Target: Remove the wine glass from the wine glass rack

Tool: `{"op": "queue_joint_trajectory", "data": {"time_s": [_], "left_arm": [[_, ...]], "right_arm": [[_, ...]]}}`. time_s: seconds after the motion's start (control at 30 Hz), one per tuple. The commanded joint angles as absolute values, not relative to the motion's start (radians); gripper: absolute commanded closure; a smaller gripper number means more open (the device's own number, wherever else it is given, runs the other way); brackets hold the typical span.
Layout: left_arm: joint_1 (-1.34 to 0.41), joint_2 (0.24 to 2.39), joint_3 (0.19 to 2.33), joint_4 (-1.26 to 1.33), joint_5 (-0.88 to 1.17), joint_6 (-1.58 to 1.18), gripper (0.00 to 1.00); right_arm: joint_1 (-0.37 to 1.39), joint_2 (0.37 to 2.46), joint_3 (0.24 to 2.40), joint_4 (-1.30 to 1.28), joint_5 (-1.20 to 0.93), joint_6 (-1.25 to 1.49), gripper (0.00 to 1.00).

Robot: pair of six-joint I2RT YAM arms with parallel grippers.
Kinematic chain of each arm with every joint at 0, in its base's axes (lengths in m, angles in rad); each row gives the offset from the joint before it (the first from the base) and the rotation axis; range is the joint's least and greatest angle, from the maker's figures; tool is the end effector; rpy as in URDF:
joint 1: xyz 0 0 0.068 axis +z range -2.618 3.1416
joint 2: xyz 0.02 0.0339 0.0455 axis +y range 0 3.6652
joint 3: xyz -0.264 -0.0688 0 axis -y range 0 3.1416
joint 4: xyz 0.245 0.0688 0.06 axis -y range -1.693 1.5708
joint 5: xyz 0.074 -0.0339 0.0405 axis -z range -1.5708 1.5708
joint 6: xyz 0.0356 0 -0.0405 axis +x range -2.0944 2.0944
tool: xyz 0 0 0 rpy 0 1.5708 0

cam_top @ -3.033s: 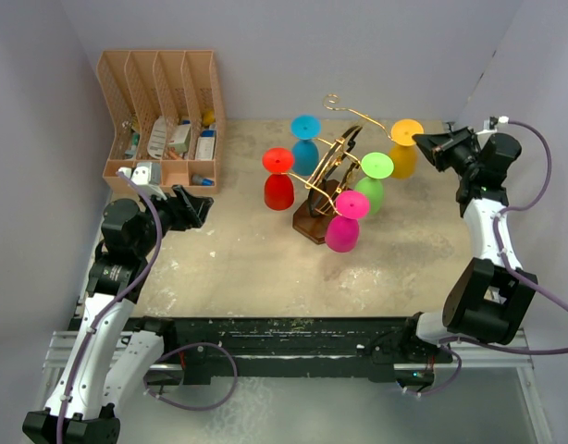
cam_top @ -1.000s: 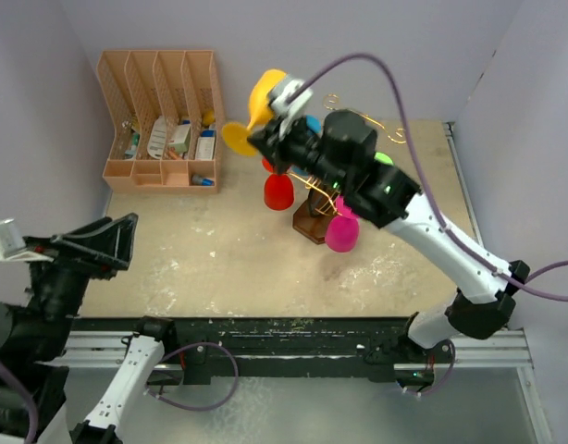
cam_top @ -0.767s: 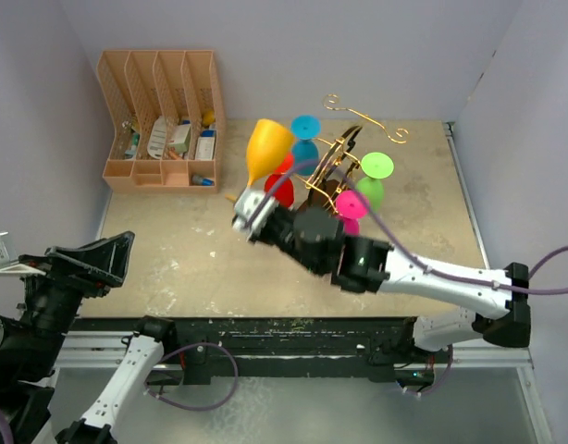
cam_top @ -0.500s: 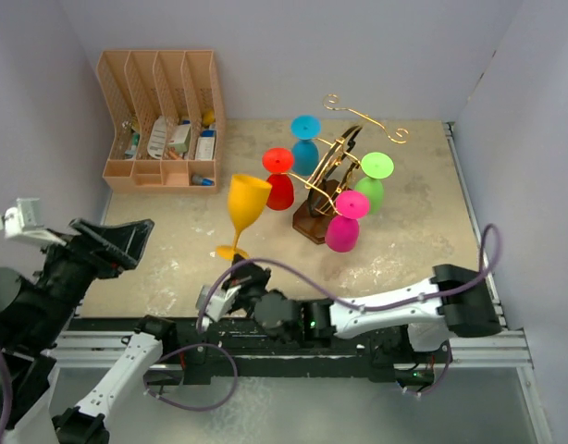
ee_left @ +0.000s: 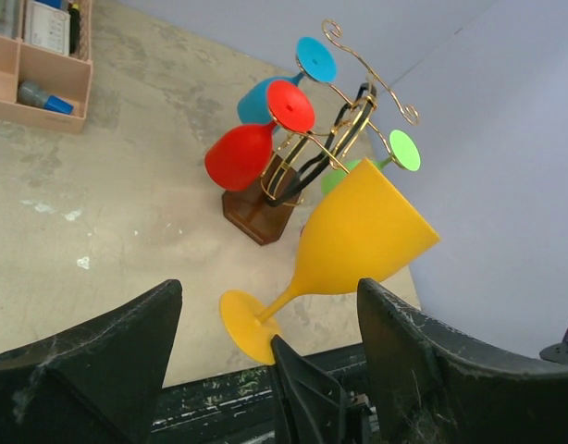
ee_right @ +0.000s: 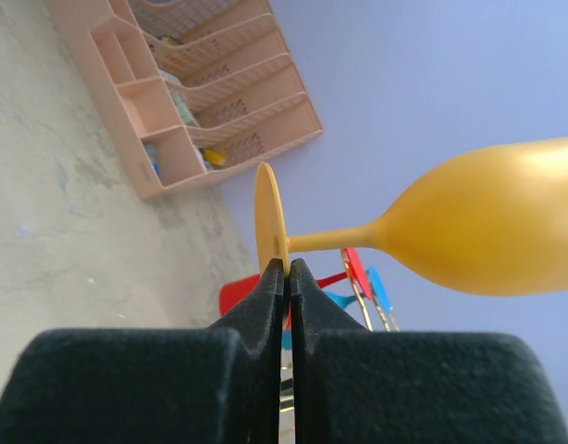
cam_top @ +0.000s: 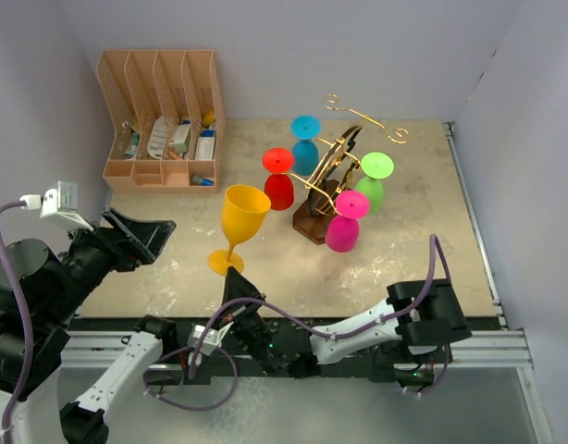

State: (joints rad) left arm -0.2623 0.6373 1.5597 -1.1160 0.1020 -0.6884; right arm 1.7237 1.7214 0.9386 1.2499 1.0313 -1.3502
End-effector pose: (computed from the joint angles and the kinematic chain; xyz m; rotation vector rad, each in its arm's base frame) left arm 0.0139 -0.0075 0.4810 -0.3115 1.8031 -0.7715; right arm -0.0243 0.3585 0.2858 -0.9558 0.9416 -0.2521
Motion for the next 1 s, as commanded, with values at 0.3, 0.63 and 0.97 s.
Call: {"op": "queue_joint_trajectory", "data": {"time_s": [0.3,0.63,0.97], "left_arm": [[-0.265,0.789,1.706,-1.076,0.304,-0.685,0.21],[-0.265,0.869,1.809,-1.158,0.405,-0.674,0.25],[-0.264,0.889,1.834,-1.22,0.446,-0.682,0.3]], "right_arm": [[1.733,1.73,0.846,1.557,1.0,-1.701,1.0],[1.737,1.834,0.857,1.656,0.95,-1.826,1.0],[1.734,1.934,0.851,1.792,0.882,-1.951,1.0]]}}
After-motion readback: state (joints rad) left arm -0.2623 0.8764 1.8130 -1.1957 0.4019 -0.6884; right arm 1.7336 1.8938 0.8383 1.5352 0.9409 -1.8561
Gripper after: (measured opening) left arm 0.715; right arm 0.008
